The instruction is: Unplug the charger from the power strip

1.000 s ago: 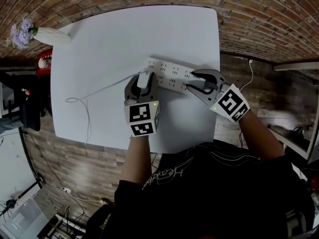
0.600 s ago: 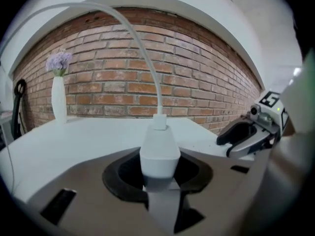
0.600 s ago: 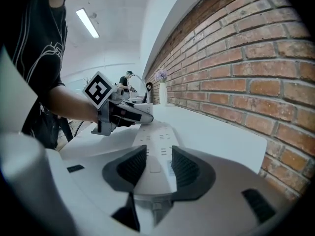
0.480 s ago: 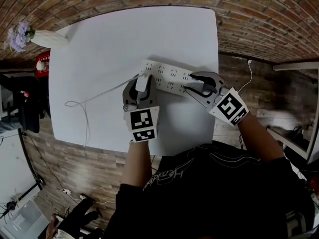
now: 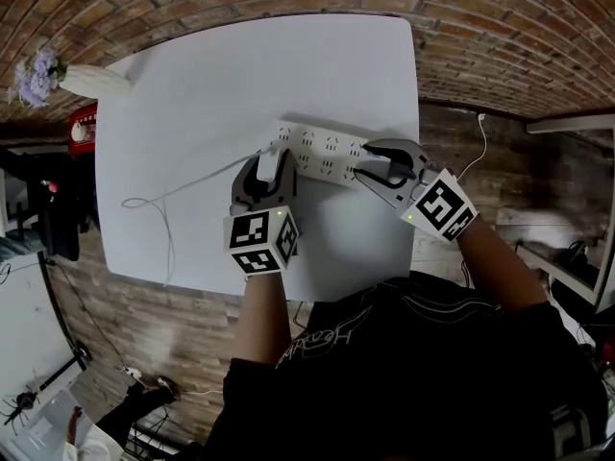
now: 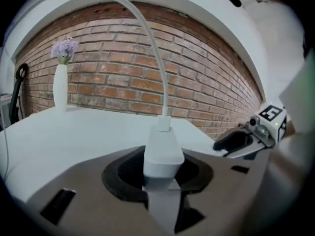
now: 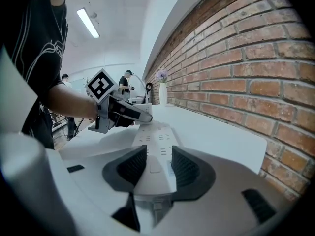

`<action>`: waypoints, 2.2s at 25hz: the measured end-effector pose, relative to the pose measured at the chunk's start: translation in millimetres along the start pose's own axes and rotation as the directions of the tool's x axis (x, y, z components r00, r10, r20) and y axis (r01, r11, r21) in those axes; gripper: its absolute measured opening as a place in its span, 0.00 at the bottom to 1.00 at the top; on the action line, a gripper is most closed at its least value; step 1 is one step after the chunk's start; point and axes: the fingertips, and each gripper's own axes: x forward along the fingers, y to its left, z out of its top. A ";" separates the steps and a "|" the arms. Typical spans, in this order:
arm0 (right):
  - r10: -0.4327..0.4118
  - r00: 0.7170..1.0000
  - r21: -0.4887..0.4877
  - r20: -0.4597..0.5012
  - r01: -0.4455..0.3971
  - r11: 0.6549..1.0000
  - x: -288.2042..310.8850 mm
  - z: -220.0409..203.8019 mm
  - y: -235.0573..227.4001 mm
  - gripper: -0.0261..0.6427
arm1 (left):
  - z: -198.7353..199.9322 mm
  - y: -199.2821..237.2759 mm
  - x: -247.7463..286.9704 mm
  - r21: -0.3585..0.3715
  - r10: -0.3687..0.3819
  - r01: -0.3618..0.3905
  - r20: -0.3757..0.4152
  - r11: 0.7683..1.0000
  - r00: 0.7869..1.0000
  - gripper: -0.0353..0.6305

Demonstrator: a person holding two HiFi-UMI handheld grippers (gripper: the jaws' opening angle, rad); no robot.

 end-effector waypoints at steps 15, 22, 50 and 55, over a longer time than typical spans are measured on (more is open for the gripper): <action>0.003 1.000 -0.006 0.002 -0.003 1.000 1.0 -0.5 0.9 0.24 | -2.3 0.7 -4.9 0.005 0.016 -0.016 -0.014 1.000 1.000 0.26; 0.005 1.000 -0.003 0.008 -0.005 1.000 0.1 0.0 1.7 0.24 | -0.9 -6.3 -8.2 0.234 0.119 -0.113 -0.015 0.966 0.993 0.25; -0.007 1.000 0.011 -0.019 0.008 1.000 -0.7 1.8 0.9 0.24 | 47.6 1.5 -48.7 -0.200 -0.042 0.065 0.114 0.978 0.993 0.25; -0.023 0.994 0.113 0.109 0.011 0.994 -26.1 43.2 0.8 0.24 | 56.4 -22.6 -80.9 -0.227 -0.114 0.141 0.131 0.964 0.985 0.25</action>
